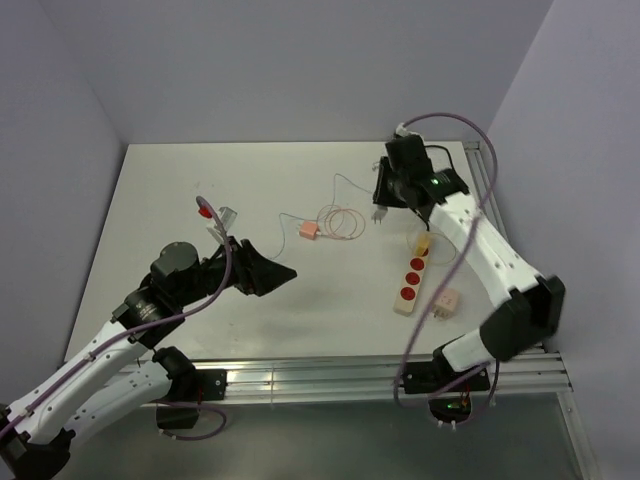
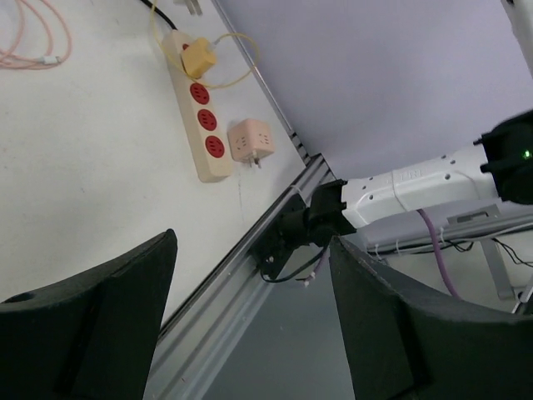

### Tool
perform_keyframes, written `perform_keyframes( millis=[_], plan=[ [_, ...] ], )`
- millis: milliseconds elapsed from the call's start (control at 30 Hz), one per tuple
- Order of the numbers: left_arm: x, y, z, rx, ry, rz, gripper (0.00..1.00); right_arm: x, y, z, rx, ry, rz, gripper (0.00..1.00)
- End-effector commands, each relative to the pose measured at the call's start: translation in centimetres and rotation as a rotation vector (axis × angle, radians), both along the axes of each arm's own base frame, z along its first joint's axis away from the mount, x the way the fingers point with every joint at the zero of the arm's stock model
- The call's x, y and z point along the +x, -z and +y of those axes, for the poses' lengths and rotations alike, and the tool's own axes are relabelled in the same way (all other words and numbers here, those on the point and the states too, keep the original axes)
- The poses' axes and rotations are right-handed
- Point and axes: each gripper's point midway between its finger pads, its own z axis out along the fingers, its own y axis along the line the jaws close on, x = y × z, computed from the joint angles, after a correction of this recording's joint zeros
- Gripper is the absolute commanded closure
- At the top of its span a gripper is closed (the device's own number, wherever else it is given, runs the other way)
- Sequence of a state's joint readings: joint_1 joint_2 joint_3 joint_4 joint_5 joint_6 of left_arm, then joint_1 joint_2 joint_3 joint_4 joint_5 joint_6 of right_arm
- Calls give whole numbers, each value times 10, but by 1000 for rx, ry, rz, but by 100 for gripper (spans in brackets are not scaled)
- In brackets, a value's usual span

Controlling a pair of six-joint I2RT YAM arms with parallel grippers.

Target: Insert the plug

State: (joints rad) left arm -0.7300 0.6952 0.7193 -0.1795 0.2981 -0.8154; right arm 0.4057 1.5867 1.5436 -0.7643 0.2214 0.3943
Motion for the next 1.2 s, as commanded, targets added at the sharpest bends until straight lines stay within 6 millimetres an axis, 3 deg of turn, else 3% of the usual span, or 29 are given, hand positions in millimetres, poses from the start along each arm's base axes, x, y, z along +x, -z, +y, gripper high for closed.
perform_keyframes(
  millis=[0,33,67,133,200,233,267,467,933,1167],
  plan=[
    [-13,-18,-7,-84,81,-43,21,-45,-36,29,264,-118,-90,100],
    [-14,-21,-10,-110,101,-65,22,-60,-28,35,312,-156,-85,100],
    [-20,-25,-13,-132,140,-77,22,-85,-53,44,405,-239,-133,100],
    [-24,-23,-19,-175,180,-61,21,-117,-64,50,521,-299,-176,100],
    [-34,-39,-24,-258,257,-115,20,-144,-70,61,640,-369,-165,100],
    [-36,-32,-28,-274,282,-78,19,-152,-62,66,681,-392,-162,100],
    [-38,-42,-30,-319,303,-117,19,-166,-74,66,729,-424,-197,100],
    [-37,-47,-39,-361,357,-159,16,-214,-86,85,1033,-516,-198,100],
    [-40,-59,-46,-405,368,-201,15,-241,-145,96,1204,-654,-364,100],
    [-47,-66,-62,-413,406,-198,16,-250,-166,106,1256,-699,-392,100]
  ],
)
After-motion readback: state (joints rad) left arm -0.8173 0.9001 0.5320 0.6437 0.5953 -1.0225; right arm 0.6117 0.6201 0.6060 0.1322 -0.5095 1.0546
